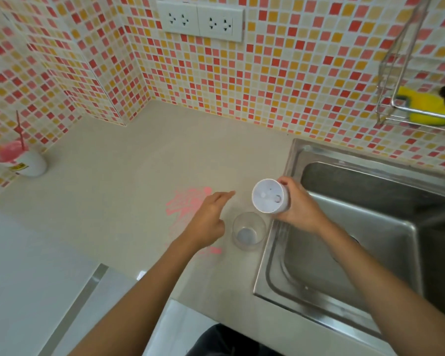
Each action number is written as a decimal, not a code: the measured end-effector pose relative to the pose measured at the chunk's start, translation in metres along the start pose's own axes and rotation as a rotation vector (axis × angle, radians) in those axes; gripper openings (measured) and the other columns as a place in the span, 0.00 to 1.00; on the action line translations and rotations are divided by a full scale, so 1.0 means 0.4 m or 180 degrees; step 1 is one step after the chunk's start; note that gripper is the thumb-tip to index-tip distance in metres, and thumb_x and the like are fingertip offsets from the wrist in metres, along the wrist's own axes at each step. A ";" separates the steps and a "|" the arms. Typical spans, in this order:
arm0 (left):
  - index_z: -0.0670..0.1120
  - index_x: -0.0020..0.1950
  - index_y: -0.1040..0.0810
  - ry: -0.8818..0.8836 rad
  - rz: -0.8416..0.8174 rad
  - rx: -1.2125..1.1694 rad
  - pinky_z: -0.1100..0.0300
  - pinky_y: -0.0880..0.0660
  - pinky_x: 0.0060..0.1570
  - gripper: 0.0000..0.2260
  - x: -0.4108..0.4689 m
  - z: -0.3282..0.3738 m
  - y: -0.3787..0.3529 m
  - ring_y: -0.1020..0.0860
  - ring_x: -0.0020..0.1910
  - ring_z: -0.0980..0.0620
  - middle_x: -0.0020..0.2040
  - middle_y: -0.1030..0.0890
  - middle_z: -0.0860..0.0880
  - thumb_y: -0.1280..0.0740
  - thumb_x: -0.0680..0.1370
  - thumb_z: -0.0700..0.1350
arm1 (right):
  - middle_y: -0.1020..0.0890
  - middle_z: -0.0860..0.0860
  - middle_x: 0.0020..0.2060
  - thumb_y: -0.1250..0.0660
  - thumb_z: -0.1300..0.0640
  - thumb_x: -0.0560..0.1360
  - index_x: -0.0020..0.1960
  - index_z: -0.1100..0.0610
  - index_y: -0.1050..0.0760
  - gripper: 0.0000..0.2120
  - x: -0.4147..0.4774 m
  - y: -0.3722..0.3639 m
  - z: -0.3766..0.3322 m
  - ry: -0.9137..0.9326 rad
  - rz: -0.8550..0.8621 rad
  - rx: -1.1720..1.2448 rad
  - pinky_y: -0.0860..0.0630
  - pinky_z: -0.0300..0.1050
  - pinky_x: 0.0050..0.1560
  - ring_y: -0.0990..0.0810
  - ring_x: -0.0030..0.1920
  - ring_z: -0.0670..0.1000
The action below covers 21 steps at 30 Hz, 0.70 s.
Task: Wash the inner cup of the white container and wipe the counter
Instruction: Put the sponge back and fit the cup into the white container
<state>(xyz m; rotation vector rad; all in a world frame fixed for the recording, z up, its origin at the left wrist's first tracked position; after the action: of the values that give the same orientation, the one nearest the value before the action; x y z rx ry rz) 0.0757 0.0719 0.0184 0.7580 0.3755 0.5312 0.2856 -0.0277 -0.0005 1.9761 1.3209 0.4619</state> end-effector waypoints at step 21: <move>0.50 0.67 0.29 0.0101 0.0160 -0.1060 0.70 0.31 0.47 0.34 0.090 0.011 -0.119 0.23 0.52 0.55 0.55 0.21 0.55 0.20 0.65 0.48 | 0.31 0.45 0.64 0.25 0.46 0.62 0.67 0.47 0.36 0.37 -0.060 0.029 -0.237 0.0679 0.0070 -0.0812 0.30 0.48 0.60 0.32 0.62 0.52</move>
<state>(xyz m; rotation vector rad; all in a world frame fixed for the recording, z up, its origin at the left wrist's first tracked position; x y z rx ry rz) 0.1220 0.0613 -0.0180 0.4388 0.2884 0.6349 0.2232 -0.0185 0.0751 1.7681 1.2968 0.8285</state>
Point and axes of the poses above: each hand's wrist, its own x-axis towards the middle knuckle, its own y-axis out of the back of the hand, z = x × y, the point moved 6 cm from there along x, towards the middle knuckle
